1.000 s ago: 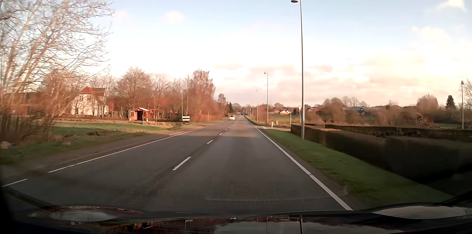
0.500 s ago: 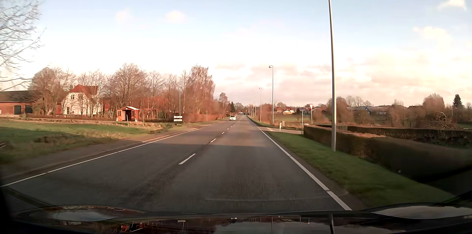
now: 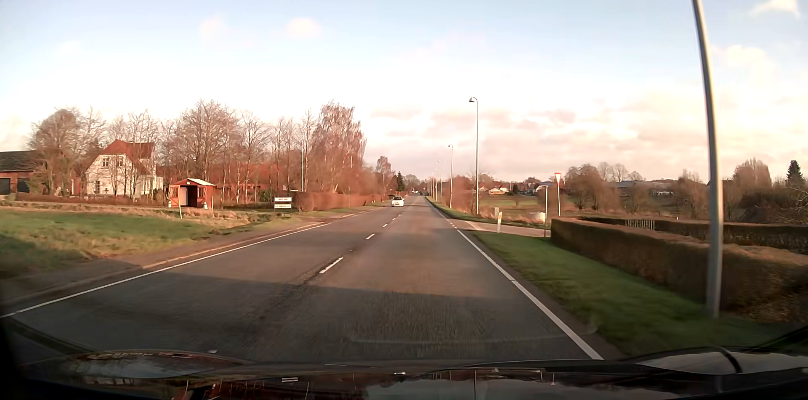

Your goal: Follow the waypoints while adhering to traffic rules and regulations

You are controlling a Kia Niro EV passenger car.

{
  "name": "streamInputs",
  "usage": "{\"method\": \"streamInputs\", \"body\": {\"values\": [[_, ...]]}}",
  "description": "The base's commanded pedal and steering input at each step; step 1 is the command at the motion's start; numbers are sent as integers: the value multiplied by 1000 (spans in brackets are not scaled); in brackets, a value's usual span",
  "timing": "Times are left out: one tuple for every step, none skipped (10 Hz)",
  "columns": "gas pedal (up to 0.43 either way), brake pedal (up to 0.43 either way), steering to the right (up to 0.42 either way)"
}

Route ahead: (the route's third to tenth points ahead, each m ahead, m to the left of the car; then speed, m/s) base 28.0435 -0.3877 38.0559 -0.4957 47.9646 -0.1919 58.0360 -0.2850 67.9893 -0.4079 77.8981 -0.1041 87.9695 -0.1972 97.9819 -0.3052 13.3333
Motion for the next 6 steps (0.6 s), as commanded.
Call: {"method": "streamInputs", "body": {"values": [[150, 0, 0], [150, 0, 0], [150, 0, 0], [150, 0, -1], [150, 0, -1], [150, 0, -1]]}}
